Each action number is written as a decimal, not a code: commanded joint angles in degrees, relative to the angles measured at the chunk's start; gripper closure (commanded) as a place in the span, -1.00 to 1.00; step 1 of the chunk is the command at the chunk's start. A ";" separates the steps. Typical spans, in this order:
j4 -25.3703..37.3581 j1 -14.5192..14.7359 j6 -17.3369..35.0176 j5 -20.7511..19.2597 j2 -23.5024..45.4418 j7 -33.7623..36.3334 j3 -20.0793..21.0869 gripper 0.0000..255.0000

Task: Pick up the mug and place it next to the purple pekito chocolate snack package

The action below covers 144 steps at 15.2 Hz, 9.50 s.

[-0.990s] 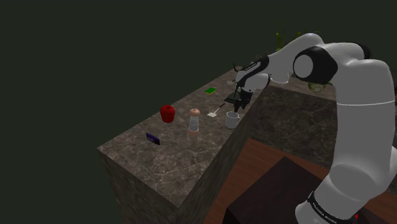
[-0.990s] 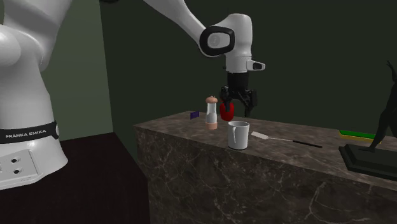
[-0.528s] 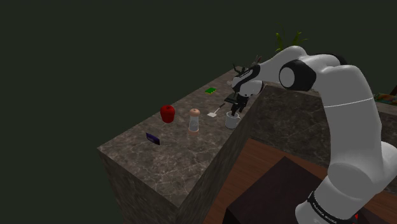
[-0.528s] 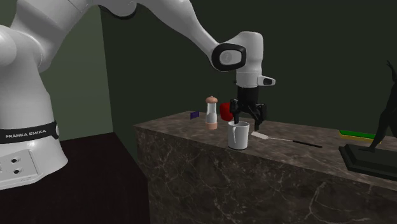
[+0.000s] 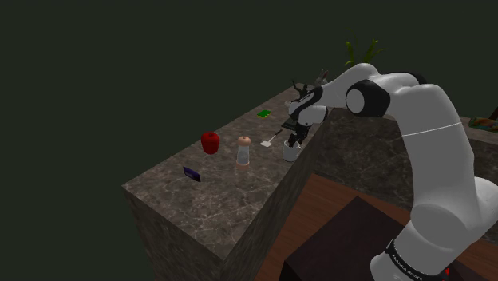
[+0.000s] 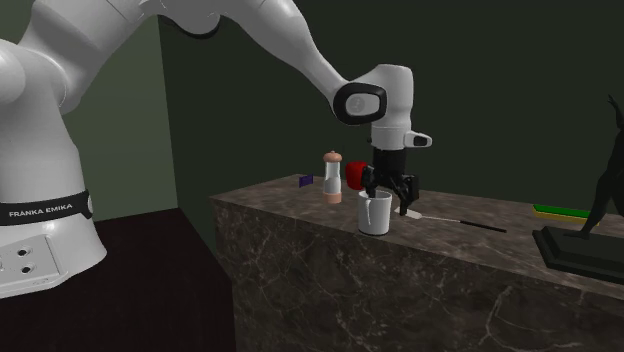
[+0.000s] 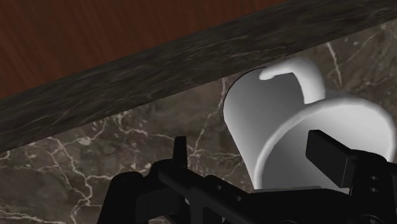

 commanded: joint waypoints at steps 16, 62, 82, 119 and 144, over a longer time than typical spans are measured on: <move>-0.15 0.20 -0.84 -0.35 -1.01 0.29 -0.30 1.00; -13.75 17.67 -8.74 -11.82 -25.99 23.78 -0.60 1.00; -13.60 34.61 -6.67 -17.72 -26.06 51.71 7.44 1.00; -13.81 37.85 10.71 -16.56 -9.10 56.55 10.68 1.00; -15.15 38.24 6.09 -17.34 -15.07 57.05 10.04 -1.00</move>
